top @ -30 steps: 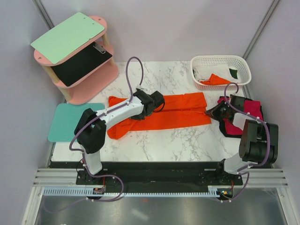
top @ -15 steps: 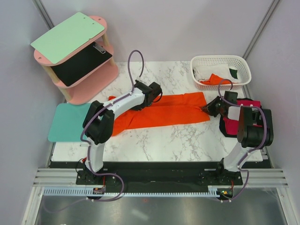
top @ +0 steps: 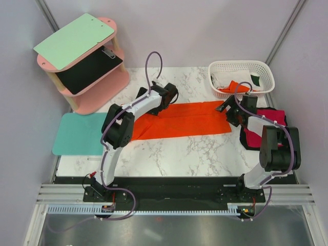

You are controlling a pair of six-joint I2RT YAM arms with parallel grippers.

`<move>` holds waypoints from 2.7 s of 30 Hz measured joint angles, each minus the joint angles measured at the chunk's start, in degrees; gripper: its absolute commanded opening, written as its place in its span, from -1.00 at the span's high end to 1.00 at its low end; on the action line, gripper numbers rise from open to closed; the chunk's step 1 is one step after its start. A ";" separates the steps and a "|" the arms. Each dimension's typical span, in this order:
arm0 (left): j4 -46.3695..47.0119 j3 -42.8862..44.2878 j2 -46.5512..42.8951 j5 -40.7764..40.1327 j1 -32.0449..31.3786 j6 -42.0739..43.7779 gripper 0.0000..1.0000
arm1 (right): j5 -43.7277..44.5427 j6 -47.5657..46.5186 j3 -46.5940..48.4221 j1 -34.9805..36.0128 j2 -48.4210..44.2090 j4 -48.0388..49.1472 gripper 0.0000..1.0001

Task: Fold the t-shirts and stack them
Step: Fold the other side of the tshirt into a rectangle, then rotate the tshirt 90 degrees

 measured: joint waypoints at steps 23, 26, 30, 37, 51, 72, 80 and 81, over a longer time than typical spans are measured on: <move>16.92 -38.45 -29.24 21.49 2.62 -5.64 0.96 | 6.45 -14.95 27.04 18.32 16.37 -10.43 1.00; 19.30 -41.70 -30.97 25.92 2.58 -6.32 0.96 | 8.57 -16.57 34.23 19.28 21.38 -14.45 1.00; 22.27 -41.97 -30.01 28.52 2.58 -6.75 0.96 | 10.69 -17.79 40.11 19.41 25.05 -18.69 1.00; 23.34 -40.11 -23.58 29.40 2.62 -7.56 0.96 | 14.88 -19.32 43.80 19.47 27.45 -25.16 1.00; 22.01 -35.36 -20.00 29.24 4.59 -7.96 0.96 | 22.18 -21.33 44.15 20.63 28.57 -31.87 1.00; 17.22 -10.38 -3.76 25.46 8.46 1.92 0.96 | 30.51 -23.50 30.38 31.78 18.99 -39.12 1.00; 13.62 10.25 8.68 25.20 9.49 8.46 0.96 | 28.11 -23.19 23.17 37.73 13.51 -42.10 1.00; 13.09 13.09 10.25 25.24 9.64 9.18 0.96 | 27.04 -23.06 22.69 38.40 13.09 -42.40 1.00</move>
